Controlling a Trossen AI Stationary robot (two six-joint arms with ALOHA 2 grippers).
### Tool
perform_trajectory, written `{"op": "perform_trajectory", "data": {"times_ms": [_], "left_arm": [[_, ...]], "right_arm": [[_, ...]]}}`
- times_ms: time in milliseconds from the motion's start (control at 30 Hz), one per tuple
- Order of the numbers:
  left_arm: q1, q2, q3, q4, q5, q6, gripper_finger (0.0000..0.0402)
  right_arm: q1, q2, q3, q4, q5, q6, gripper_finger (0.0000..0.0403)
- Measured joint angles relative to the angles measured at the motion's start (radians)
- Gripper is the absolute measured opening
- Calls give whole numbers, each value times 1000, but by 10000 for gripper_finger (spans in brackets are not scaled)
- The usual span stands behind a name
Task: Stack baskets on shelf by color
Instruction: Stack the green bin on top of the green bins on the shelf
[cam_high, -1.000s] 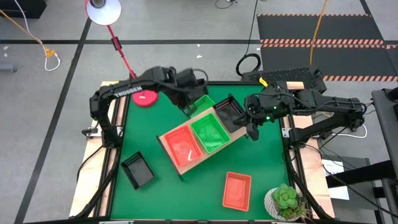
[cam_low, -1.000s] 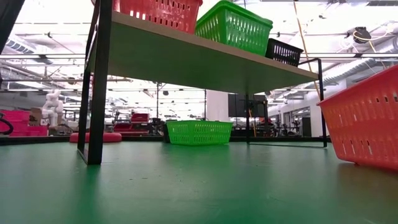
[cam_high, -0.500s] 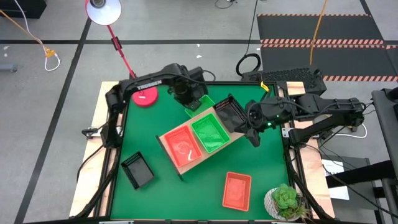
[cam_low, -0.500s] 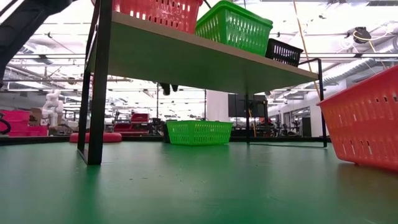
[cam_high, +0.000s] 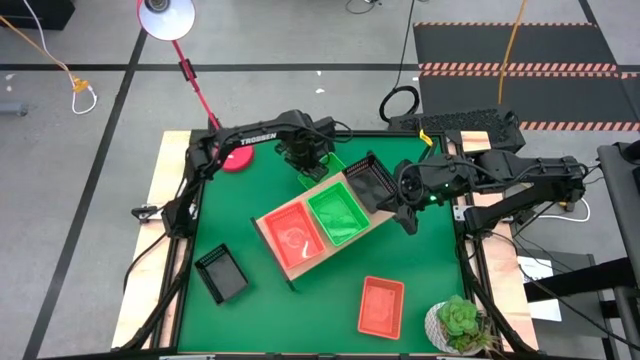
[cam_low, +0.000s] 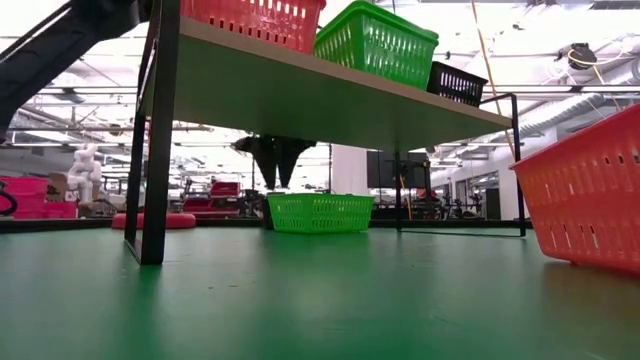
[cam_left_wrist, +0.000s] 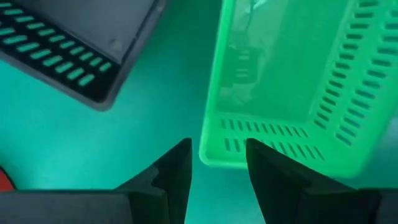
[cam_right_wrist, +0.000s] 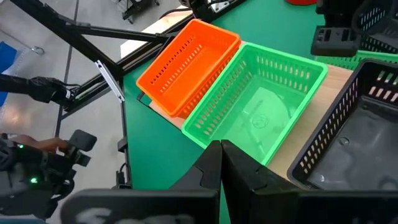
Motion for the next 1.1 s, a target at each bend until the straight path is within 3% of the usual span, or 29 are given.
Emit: {"op": "perform_trajectory", "data": {"times_ms": [300, 700, 800, 1100], "left_arm": [[16, 44, -4, 12, -10, 10, 140], [5, 44, -134, 75, 18, 28, 34], [-1, 4, -134, 71, 14, 37, 8], [17, -225, -130, 29, -66, -11, 7]], "right_arm": [[-4, 0, 0, -1, 3, -38, 0], [-4, 0, 0, -1, 4, -79, 0], [-4, 0, 0, 0, 5, -99, 0], [-47, 0, 0, 0, 37, -91, 0]]}}
